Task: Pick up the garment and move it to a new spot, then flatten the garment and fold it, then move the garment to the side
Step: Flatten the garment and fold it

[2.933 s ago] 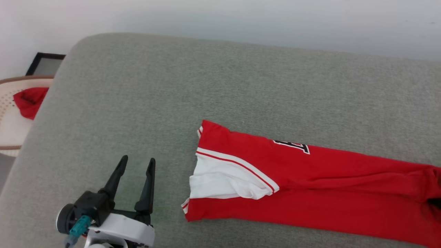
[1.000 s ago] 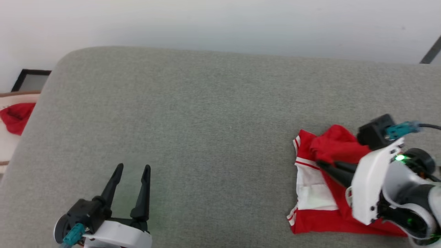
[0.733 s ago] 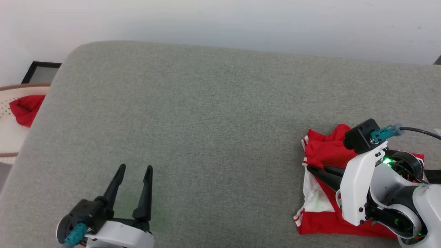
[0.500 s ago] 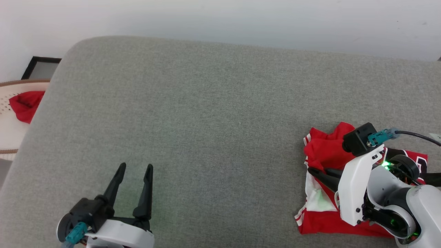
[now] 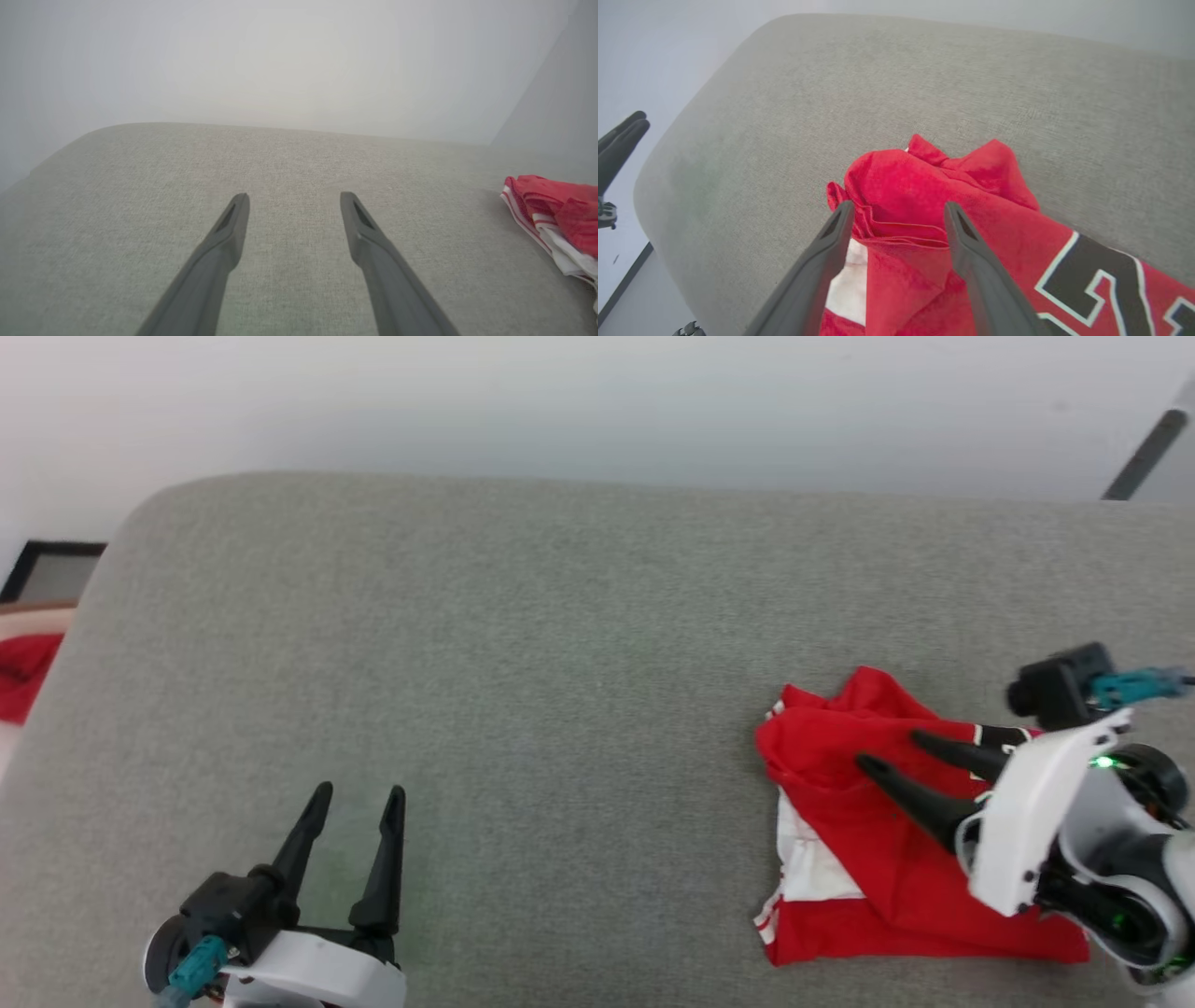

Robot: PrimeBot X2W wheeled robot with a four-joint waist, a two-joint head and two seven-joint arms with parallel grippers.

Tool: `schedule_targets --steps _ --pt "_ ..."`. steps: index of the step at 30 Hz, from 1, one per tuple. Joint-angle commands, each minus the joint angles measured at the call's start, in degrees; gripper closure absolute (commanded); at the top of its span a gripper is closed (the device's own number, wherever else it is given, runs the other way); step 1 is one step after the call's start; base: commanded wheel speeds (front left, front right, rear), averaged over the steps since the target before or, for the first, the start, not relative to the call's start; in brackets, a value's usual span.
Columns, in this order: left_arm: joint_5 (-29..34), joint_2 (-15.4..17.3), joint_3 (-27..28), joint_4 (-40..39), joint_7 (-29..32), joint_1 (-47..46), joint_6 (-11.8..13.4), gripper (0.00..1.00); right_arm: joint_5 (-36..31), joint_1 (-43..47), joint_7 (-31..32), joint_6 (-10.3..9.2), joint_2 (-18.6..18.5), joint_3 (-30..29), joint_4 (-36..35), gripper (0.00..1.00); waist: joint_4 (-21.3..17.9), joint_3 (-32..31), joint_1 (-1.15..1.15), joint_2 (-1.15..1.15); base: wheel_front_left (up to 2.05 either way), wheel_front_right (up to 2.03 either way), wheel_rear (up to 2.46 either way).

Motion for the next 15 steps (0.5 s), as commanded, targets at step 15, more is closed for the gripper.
schedule_targets --steps 15 --pt "-2.9 1.1 -1.2 3.3 0.0 -0.2 -0.1 0.0 2.4 5.9 -13.6 -0.05 -6.7 -8.7 5.2 0.0 -6.8 -4.1 0.0 0.0 0.0 0.0 0.0"
